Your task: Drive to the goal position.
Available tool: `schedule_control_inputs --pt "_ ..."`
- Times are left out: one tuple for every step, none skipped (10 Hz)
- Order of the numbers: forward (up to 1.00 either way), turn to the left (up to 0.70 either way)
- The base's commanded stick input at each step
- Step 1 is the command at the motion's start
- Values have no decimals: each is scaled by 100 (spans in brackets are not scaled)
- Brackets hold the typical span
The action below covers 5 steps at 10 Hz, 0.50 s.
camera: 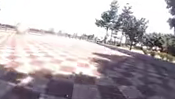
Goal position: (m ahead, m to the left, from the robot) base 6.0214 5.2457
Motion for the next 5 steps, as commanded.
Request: schedule_control_inputs --pt "85 25" --pt "85 11" --pt "85 0" --pt "85 0" --pt "85 0"
